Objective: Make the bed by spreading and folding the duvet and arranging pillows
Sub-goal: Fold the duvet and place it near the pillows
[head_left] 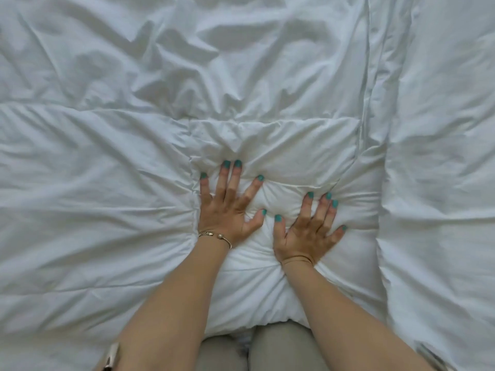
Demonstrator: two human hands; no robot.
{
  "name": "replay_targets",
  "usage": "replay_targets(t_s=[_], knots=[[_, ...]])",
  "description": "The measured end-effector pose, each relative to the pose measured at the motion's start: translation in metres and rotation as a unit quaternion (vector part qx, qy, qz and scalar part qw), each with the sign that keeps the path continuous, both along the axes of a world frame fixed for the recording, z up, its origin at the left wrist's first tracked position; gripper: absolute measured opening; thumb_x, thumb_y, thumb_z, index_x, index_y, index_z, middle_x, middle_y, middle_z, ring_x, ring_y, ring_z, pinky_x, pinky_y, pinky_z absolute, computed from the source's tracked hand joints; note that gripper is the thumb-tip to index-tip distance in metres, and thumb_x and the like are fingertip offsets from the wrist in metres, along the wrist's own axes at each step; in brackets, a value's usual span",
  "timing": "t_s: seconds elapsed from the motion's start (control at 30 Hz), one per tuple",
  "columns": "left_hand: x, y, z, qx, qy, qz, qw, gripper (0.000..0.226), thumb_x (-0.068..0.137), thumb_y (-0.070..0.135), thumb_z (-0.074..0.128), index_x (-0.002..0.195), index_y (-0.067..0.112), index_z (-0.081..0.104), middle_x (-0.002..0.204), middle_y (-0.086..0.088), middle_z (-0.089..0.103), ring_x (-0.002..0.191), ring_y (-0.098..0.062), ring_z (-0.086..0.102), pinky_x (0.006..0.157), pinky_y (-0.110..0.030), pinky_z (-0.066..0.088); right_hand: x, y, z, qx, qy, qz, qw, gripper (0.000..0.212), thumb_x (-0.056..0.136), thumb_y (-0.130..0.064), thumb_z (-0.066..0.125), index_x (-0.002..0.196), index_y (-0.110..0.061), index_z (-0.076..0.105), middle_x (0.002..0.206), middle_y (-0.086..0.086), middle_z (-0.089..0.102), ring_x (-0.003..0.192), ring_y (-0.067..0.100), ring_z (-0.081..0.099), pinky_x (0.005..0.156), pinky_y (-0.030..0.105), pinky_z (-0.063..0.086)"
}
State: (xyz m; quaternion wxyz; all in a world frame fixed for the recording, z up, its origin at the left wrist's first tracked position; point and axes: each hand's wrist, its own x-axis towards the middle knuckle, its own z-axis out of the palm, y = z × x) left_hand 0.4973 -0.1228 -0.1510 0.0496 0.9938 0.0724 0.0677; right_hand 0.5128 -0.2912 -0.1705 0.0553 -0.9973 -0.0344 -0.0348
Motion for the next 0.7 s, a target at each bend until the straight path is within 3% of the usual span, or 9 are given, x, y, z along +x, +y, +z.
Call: replay_targets(t_s=[0.07, 0.17, 0.57, 0.7], knots=[[0.000, -0.002, 0.002, -0.004, -0.019, -0.010, 1.000, 0.066, 0.084, 0.059, 0.046, 0.143, 0.034, 0.032, 0.152, -0.011, 0.025, 0.142, -0.031, 0.025, 0.113, -0.061, 0.010, -0.004, -0.003, 0.001, 0.002, -0.002, -0.009, 1.000, 0.071, 0.091, -0.061, 0.024, 0.149, -0.022, 0.016, 0.154, 0.010, 0.019, 0.150, 0.019, 0.001, 0.115, 0.054, 0.000], [0.002, -0.001, 0.000, -0.004, -0.016, 0.004, 1.000, 0.067, 0.082, 0.060, 0.048, 0.143, 0.035, 0.032, 0.151, -0.011, 0.027, 0.142, -0.031, 0.026, 0.114, -0.061, 0.010, -0.003, -0.001, -0.004, 0.009, 0.004, -0.001, 1.000, 0.070, 0.091, -0.060, 0.022, 0.149, -0.021, 0.017, 0.153, 0.011, 0.022, 0.149, 0.022, 0.006, 0.114, 0.054, 0.002], [-0.001, -0.001, 0.007, -0.009, 0.074, 0.017, 0.997, 0.069, 0.086, 0.063, 0.042, 0.147, 0.037, 0.024, 0.156, -0.008, 0.019, 0.146, -0.025, 0.015, 0.115, -0.060, 0.005, 0.000, -0.002, 0.000, -0.004, 0.028, 0.005, 1.000, 0.070, 0.091, -0.060, 0.023, 0.149, -0.021, 0.014, 0.154, 0.009, 0.017, 0.149, 0.017, -0.003, 0.116, 0.052, -0.004], [0.002, 0.000, 0.014, -0.025, 0.114, 0.004, 0.993, 0.070, 0.086, 0.062, 0.043, 0.148, 0.036, 0.026, 0.158, -0.007, 0.016, 0.147, -0.026, 0.015, 0.114, -0.061, 0.007, 0.000, -0.002, 0.006, 0.003, 0.061, 0.001, 0.998, 0.071, 0.090, -0.060, 0.026, 0.148, -0.018, 0.021, 0.155, 0.009, 0.015, 0.148, 0.021, 0.003, 0.115, 0.051, -0.006]])
